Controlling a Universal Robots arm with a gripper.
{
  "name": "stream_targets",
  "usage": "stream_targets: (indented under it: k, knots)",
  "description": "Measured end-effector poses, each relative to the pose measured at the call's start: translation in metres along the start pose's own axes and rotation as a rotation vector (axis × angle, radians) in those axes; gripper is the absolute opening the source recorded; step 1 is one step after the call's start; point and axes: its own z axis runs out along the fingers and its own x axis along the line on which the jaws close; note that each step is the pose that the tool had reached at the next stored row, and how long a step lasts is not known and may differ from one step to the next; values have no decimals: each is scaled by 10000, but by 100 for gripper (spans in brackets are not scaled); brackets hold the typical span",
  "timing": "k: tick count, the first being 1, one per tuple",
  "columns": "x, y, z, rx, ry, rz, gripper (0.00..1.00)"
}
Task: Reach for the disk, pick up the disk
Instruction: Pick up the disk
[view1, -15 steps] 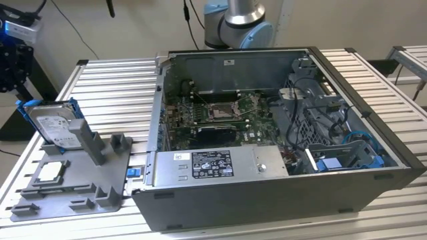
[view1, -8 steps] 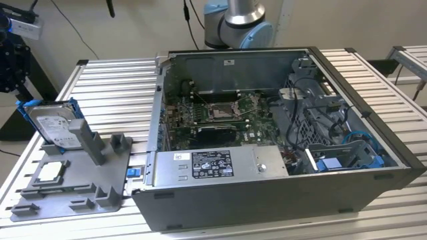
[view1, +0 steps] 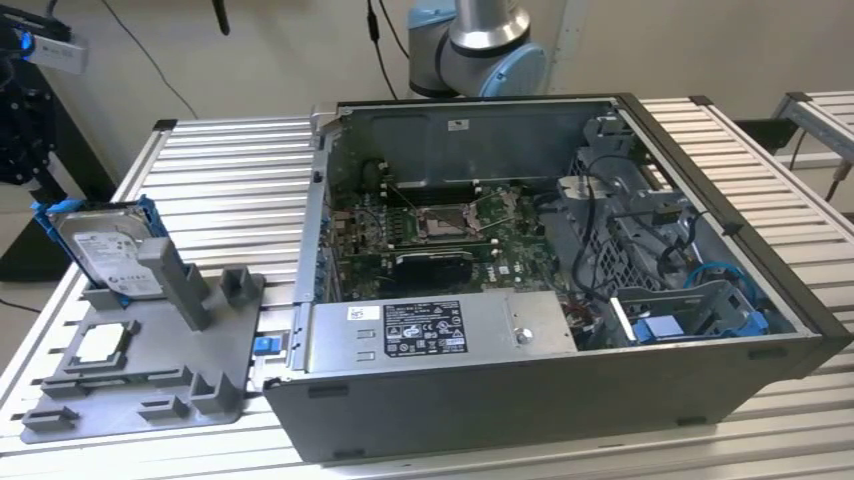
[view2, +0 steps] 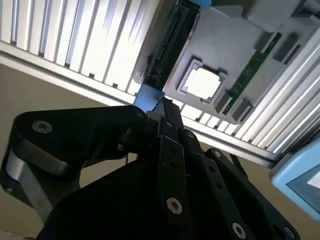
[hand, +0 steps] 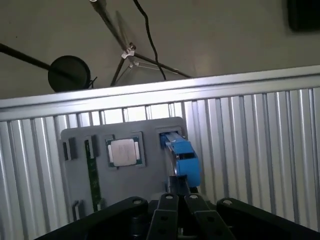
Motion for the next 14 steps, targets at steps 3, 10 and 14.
stream_targets:
  k: [3, 10, 14]
  knots:
    - [0, 0, 1, -8, 9, -552, 0]
    - [-2, 0, 4, -25, 28, -1683, 0]
    - [-5, 0, 4, -26, 29, -1688, 0]
